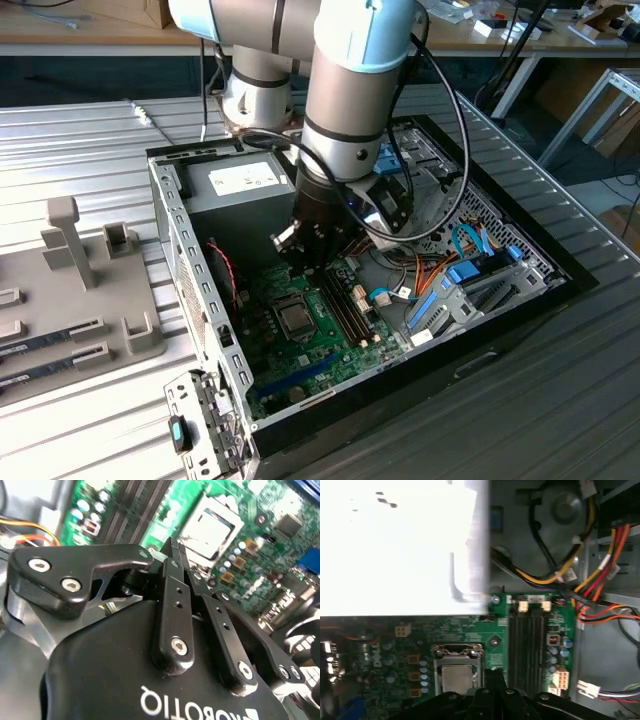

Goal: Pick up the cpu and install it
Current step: 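Install the first cpu locking lever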

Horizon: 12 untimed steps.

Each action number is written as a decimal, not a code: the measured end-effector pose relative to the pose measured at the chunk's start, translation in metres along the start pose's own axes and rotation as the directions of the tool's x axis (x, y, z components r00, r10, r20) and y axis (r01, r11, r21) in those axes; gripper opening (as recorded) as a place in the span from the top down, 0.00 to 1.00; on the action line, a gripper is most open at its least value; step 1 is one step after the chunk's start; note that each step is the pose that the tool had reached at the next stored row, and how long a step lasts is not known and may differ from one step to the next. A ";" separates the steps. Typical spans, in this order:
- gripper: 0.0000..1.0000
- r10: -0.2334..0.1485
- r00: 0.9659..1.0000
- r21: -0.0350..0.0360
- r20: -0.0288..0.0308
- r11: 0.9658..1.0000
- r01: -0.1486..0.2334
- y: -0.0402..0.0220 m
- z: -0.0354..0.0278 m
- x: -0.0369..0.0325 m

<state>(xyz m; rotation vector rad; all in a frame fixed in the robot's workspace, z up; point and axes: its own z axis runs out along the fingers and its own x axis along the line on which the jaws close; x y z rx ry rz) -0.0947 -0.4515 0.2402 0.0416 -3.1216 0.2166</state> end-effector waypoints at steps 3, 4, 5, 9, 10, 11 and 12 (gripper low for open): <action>0.90 -0.006 1.000 -0.023 0.002 1.000 0.006 -0.0019 0.0008 0.0010; 0.90 -0.010 1.000 -0.026 0.002 1.000 0.010 -0.0021 0.0013 0.0010; 0.90 -0.015 1.000 -0.031 0.003 0.999 0.015 -0.0023 0.0019 0.0010; 0.90 -0.042 0.999 -0.045 0.008 0.998 0.042 -0.0021 0.0034 -0.0007; 0.90 -0.047 0.999 -0.046 0.008 0.998 0.048 -0.0026 0.0037 -0.0009; 0.90 -0.049 0.999 -0.047 0.009 0.998 0.049 -0.0051 0.0042 -0.0009; 0.90 -0.049 0.999 -0.048 0.009 0.998 0.049 -0.0098 0.0051 -0.0008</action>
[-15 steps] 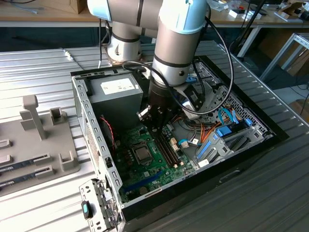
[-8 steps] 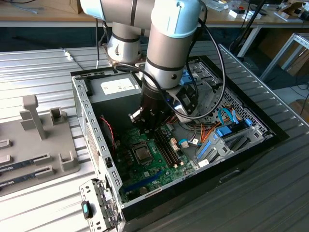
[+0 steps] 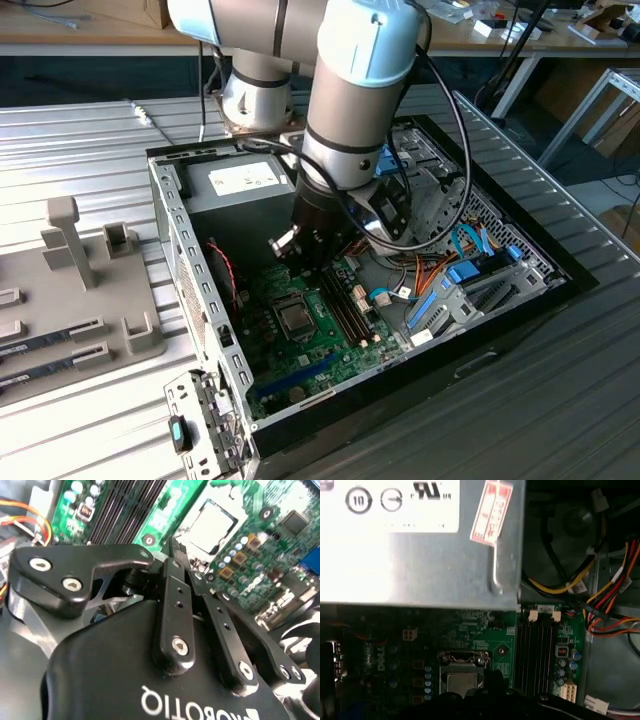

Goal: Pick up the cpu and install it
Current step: 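Install the first cpu locking lever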

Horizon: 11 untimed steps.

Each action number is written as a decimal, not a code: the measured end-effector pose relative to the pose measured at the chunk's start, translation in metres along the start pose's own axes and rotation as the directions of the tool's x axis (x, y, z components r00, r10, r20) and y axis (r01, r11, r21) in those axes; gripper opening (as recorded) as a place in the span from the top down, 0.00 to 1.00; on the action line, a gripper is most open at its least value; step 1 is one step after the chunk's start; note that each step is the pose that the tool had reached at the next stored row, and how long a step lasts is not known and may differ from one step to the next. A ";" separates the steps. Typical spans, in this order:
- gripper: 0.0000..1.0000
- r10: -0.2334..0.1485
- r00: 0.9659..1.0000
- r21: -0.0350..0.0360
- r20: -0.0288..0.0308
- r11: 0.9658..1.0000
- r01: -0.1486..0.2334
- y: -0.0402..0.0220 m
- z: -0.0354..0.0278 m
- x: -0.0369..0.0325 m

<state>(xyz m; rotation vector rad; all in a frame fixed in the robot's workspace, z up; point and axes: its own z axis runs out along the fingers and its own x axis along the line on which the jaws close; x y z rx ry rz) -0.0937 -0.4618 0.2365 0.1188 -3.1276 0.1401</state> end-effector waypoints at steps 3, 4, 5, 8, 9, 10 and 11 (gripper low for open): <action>0.90 0.000 1.000 -0.002 0.000 1.000 0.000 -0.0100 0.0015 0.0007; 0.90 -0.001 1.000 -0.002 0.000 1.000 0.001 -0.0136 0.0021 0.0010; 0.90 -0.001 1.000 -0.003 0.000 1.000 0.001 -0.0164 0.0029 0.0012; 0.90 -0.003 1.000 -0.003 0.000 1.000 0.003 -0.0209 0.0071 0.0003; 0.90 -0.005 1.000 -0.003 -0.002 1.000 0.005 -0.0214 0.0093 -0.0009; 0.90 -0.006 1.000 -0.003 -0.002 1.000 0.006 -0.0216 0.0110 -0.0017; 0.90 -0.007 1.000 -0.003 -0.003 1.000 0.007 -0.0218 0.0131 -0.0028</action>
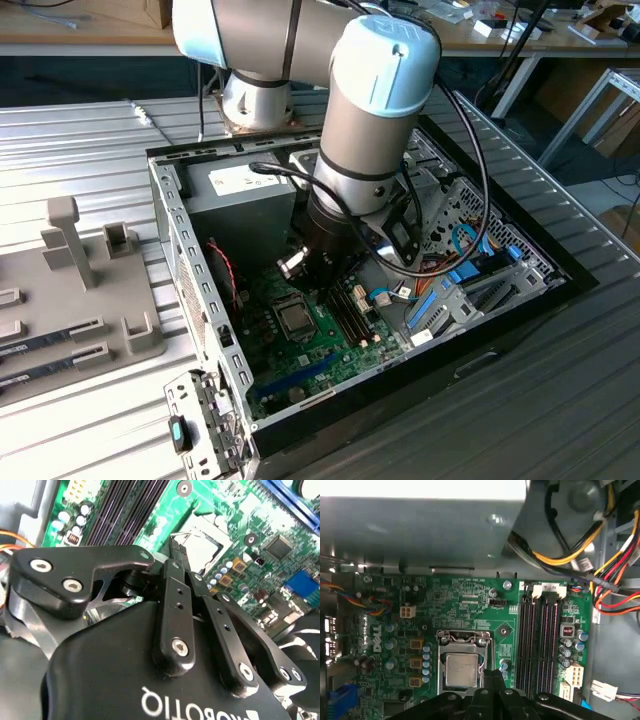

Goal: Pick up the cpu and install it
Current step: 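Install the first cpu locking lever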

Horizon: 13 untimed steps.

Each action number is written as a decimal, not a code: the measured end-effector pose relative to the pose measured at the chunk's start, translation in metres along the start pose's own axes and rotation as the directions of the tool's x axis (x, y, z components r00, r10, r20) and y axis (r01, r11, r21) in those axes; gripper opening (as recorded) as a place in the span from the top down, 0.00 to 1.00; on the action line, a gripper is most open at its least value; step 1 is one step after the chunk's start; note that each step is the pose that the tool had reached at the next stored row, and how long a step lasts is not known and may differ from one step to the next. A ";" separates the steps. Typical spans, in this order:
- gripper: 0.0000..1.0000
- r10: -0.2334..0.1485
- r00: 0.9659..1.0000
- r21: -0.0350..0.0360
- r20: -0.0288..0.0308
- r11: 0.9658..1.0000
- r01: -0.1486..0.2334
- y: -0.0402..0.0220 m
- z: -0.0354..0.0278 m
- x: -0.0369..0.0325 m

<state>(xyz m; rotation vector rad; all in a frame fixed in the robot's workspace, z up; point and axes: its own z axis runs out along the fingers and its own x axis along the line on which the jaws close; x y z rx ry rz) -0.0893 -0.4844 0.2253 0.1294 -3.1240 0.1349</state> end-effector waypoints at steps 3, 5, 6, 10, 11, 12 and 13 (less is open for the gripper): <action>0.90 -0.005 1.000 0.000 -0.003 1.000 0.005 0.0001 0.0074 -0.0035; 0.90 -0.009 1.000 0.000 -0.003 1.000 0.009 0.0004 0.0112 -0.0057; 0.90 -0.011 1.000 0.000 -0.004 1.000 0.011 0.0003 0.0131 -0.0070; 0.90 -0.018 1.000 0.000 -0.004 1.000 0.018 0.0005 0.0199 -0.0093; 0.90 -0.019 1.000 0.000 -0.004 1.000 0.019 0.0003 0.0206 -0.0094; 0.90 -0.020 1.000 0.000 -0.004 1.000 0.020 -0.0024 0.0214 -0.0093; 0.90 -0.023 1.000 0.000 -0.004 1.000 0.023 -0.0054 0.0220 -0.0091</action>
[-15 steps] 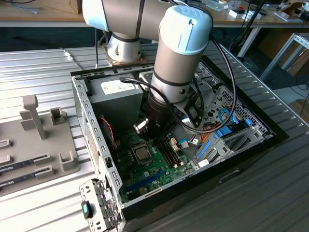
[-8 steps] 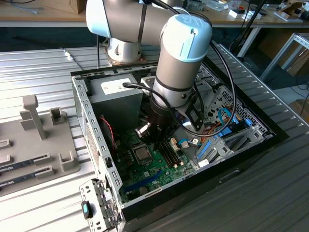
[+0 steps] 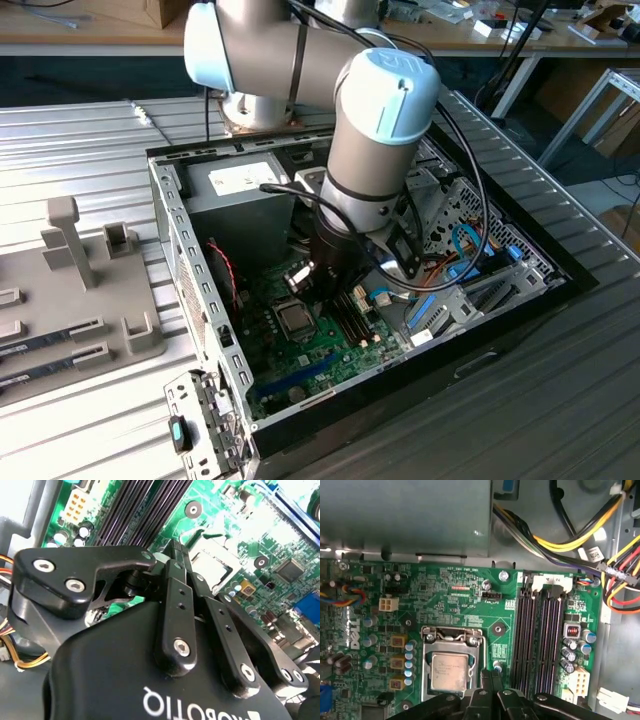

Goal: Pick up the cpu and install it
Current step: 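Install the first cpu locking lever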

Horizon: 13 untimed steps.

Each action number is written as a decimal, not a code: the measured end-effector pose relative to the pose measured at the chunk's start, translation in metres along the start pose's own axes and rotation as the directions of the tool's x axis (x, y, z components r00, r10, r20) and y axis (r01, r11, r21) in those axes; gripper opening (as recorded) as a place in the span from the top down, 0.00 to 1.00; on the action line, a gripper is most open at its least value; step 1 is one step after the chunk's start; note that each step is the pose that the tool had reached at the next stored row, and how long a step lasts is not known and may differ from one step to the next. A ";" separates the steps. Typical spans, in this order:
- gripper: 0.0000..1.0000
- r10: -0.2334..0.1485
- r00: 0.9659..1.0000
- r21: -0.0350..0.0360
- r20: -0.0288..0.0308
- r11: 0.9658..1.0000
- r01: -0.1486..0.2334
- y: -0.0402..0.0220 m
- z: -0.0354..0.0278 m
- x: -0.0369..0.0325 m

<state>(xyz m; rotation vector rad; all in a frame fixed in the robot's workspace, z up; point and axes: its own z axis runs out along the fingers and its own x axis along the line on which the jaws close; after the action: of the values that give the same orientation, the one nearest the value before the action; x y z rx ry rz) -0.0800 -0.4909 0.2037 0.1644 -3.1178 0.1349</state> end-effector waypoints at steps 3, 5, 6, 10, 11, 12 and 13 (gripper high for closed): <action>0.90 -0.011 1.000 0.000 0.001 1.000 0.011 -0.0068 0.0015 0.0006; 0.90 -0.019 1.000 0.000 0.002 1.000 0.019 -0.0095 0.0021 0.0010; 0.90 -0.025 1.000 0.000 0.002 1.000 0.025 -0.0109 0.0026 0.0011; 0.90 -0.045 0.999 0.001 0.004 0.999 0.045 -0.0116 0.0036 0.0012; 0.90 -0.046 0.999 0.001 0.004 0.999 0.046 -0.0116 0.0039 0.0012; 0.90 -0.047 0.999 0.001 0.004 0.999 0.047 -0.0116 0.0042 0.0012; 0.90 -0.047 0.999 0.001 0.004 0.999 0.047 -0.0116 0.0045 0.0013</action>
<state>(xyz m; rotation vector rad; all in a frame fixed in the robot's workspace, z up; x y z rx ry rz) -0.0801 -0.5029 0.2003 0.2379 -3.1152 0.1352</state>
